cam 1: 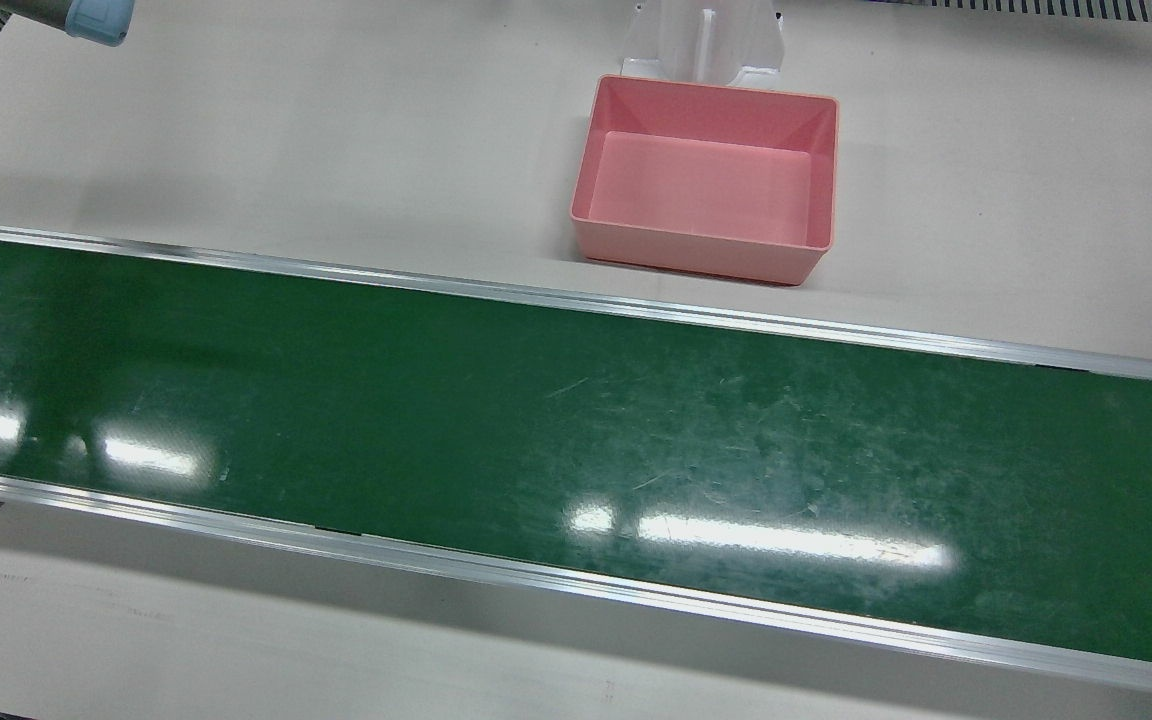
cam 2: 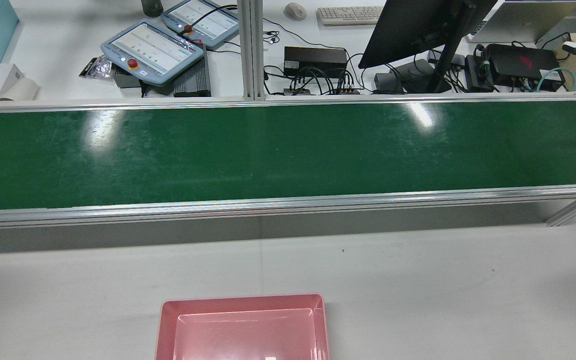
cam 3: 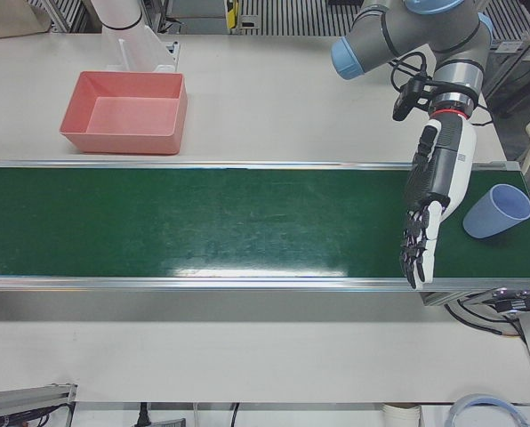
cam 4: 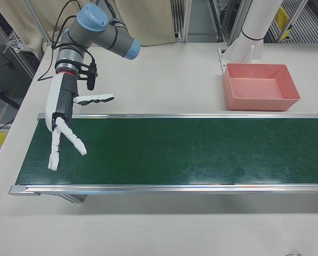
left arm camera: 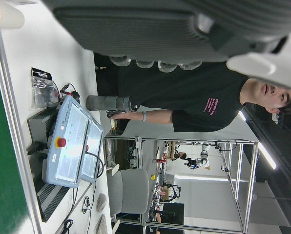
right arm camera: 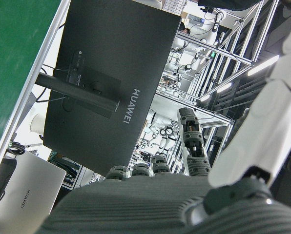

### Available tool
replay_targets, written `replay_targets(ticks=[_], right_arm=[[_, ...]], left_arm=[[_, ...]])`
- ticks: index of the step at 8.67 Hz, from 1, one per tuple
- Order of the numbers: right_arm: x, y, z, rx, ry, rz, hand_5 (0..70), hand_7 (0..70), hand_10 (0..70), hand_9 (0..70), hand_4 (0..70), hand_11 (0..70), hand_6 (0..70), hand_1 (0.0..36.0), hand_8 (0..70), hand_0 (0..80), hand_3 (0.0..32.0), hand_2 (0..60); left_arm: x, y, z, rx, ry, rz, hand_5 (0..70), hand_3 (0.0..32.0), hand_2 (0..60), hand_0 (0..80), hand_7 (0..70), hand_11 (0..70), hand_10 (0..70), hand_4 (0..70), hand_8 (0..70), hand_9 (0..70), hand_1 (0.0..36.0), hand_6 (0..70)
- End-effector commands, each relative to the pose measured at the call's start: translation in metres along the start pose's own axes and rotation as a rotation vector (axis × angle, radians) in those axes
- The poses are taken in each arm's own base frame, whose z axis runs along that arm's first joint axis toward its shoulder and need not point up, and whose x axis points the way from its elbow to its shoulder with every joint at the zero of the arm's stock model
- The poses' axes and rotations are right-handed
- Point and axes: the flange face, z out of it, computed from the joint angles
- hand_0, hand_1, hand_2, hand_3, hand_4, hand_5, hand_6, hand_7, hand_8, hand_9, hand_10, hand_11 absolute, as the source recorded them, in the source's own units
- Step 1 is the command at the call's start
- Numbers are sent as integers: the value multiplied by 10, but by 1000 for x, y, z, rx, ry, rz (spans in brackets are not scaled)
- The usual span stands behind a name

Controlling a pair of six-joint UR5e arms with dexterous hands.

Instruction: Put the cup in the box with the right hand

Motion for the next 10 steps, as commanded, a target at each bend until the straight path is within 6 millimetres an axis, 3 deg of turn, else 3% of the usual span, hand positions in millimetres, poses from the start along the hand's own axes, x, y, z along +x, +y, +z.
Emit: replay_targets(ticks=[1, 2, 3, 4, 5, 6, 7, 8, 9, 10], right_arm=[[3, -3, -2, 7, 7, -1, 32, 88, 17, 39, 103, 37, 34, 71, 8, 454, 0, 32], [5, 0, -1, 4, 10, -3, 38, 86, 18, 38, 73, 42, 33, 103, 8, 454, 0, 95], [7, 4, 3, -4, 14, -9, 42, 83, 14, 31, 43, 38, 28, 118, 4, 468, 0, 94], [13, 6, 5, -7, 26, -16, 43, 73, 11, 27, 31, 33, 22, 109, 2, 472, 30, 61], [23, 14, 13, -33, 35, -28, 41, 58, 13, 27, 26, 35, 19, 82, 2, 476, 34, 0], [27, 17, 20, -74, 25, -55, 42, 53, 14, 25, 8, 37, 17, 120, 1, 456, 50, 121], [39, 11, 28, -101, 23, -55, 44, 50, 12, 23, 4, 35, 15, 97, 0, 475, 70, 29], [44, 14, 35, -131, 21, -48, 42, 59, 9, 23, 11, 30, 17, 104, 0, 470, 64, 58], [56, 19, 36, -143, 42, -43, 40, 79, 14, 29, 26, 36, 28, 124, 3, 450, 6, 149], [72, 34, 44, -177, 61, -34, 36, 74, 18, 26, 86, 41, 33, 92, 1, 460, 0, 61]], left_arm=[[0, 0, 0, 0, 0, 0, 0, 0, 0, 0, 0, 0, 0, 0, 0, 0, 0, 0], [0, 0, 0, 0, 0, 0, 0, 0, 0, 0, 0, 0, 0, 0, 0, 0, 0, 0], [0, 0, 0, 0, 0, 0, 0, 0, 0, 0, 0, 0, 0, 0, 0, 0, 0, 0], [0, 1, 1, -3, 0, 1, 0, 0, 0, 0, 0, 0, 0, 0, 0, 0, 0, 0], [0, 1, 1, -2, 0, 0, 0, 0, 0, 0, 0, 0, 0, 0, 0, 0, 0, 0], [0, 1, 1, -2, 0, 0, 0, 0, 0, 0, 0, 0, 0, 0, 0, 0, 0, 0], [0, -1, 1, 1, 0, 0, 0, 0, 0, 0, 0, 0, 0, 0, 0, 0, 0, 0], [0, -1, 2, 1, 0, 0, 0, 0, 0, 0, 0, 0, 0, 0, 0, 0, 0, 0], [0, -1, 2, 0, 0, 0, 0, 0, 0, 0, 0, 0, 0, 0, 0, 0, 0, 0], [0, -1, 2, 1, 0, 0, 0, 0, 0, 0, 0, 0, 0, 0, 0, 0, 0, 0]])
